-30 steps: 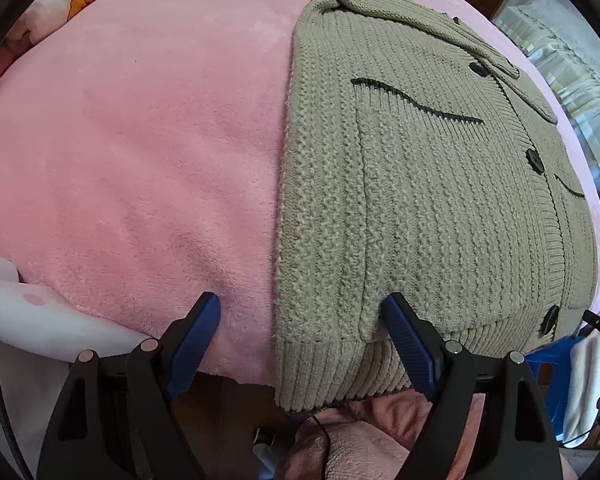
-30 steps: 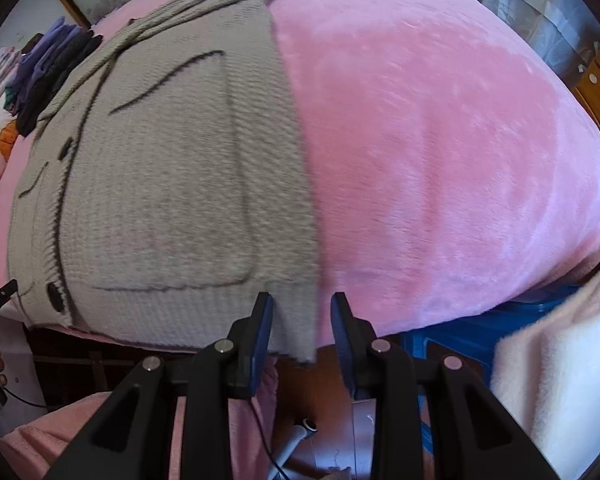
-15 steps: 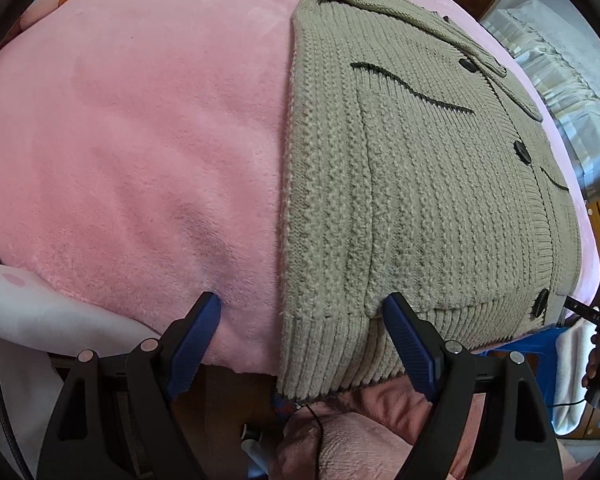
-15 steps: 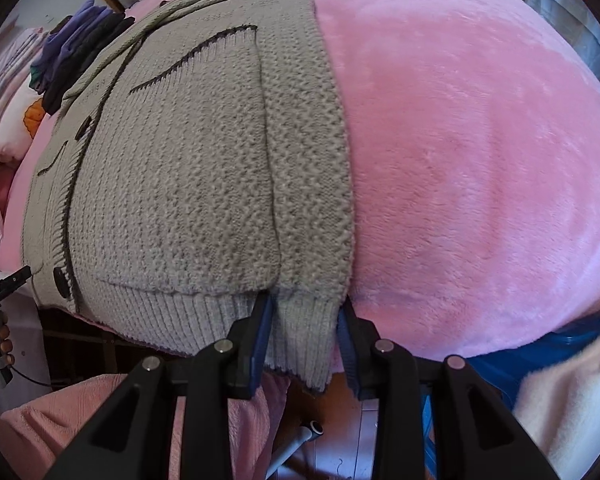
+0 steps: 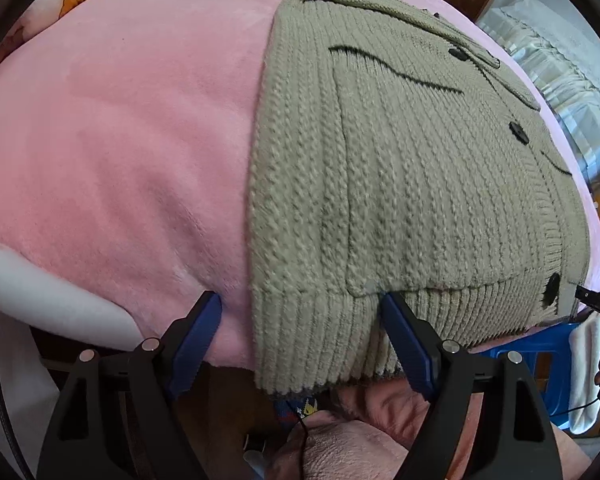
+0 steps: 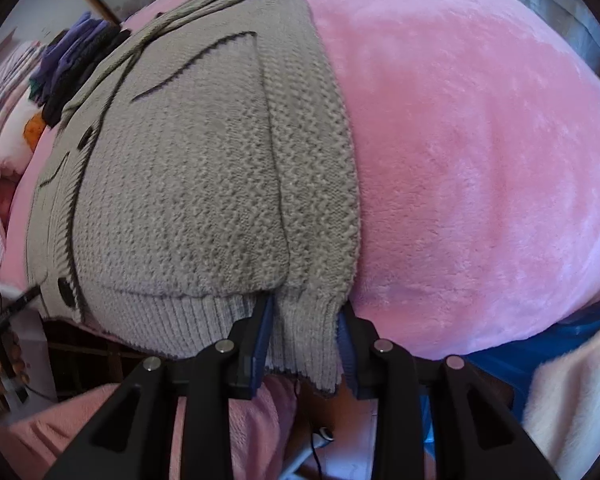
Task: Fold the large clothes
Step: 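Grasp the cardigan hem with the left tool while the right tool grasps it too, then lift the hem with both tools, fold it toward the collar, open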
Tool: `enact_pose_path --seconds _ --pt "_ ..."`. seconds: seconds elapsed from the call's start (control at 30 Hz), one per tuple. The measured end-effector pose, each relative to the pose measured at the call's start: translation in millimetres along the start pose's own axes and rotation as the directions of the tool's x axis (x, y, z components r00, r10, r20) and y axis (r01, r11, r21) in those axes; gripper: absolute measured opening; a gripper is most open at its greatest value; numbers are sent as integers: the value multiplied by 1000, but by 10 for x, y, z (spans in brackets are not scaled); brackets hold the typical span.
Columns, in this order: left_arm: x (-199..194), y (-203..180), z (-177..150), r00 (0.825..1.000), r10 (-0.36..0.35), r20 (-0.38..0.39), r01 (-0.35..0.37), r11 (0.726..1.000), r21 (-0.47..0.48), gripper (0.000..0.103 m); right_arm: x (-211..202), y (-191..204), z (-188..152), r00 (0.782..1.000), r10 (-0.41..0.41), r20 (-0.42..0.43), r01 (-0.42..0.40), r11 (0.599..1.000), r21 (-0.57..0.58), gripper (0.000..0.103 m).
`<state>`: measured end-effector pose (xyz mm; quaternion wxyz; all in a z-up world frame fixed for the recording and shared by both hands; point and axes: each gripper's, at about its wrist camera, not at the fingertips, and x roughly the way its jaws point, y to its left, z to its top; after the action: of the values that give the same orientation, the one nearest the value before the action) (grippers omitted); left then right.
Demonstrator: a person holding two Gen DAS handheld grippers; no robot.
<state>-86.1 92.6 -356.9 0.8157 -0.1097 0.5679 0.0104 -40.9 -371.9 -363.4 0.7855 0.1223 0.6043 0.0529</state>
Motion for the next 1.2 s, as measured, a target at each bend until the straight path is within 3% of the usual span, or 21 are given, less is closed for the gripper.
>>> enact_pose_path --seconds 0.07,0.13,0.2,0.27,0.37,0.6,0.8,1.03,1.2 --pt "19 -40 -26 1000 21 10 -21 1000 2 80 4 -1 1 1000 -5 8 5 1000 13 33" --pt "30 -73 -22 1000 15 9 -15 1000 3 70 -16 15 -12 1000 -17 12 17 1000 24 33" --pt "17 -147 -21 1000 -6 -7 6 999 37 38 -35 29 -16 1000 -12 7 12 999 35 31" --pt "16 -305 5 999 -27 -46 31 994 103 13 -51 57 -18 1000 -3 -1 3 1000 31 19" --pt "-35 -426 91 996 -15 -90 28 990 141 10 -102 128 2 1000 11 -22 -11 1000 20 9" --pt "-270 -513 343 989 -47 -140 66 989 134 10 -479 259 122 999 30 -17 -29 998 50 7" --pt "-423 -607 635 983 -95 -156 106 992 64 10 -731 392 218 999 45 13 -46 998 51 7" --pt "-904 -644 1291 976 -208 -59 206 978 -45 10 -1128 675 535 990 115 80 -119 992 35 7" --pt "-1143 -629 1949 966 -257 17 258 960 -108 10 -1430 901 1080 968 196 155 -199 980 9 7"
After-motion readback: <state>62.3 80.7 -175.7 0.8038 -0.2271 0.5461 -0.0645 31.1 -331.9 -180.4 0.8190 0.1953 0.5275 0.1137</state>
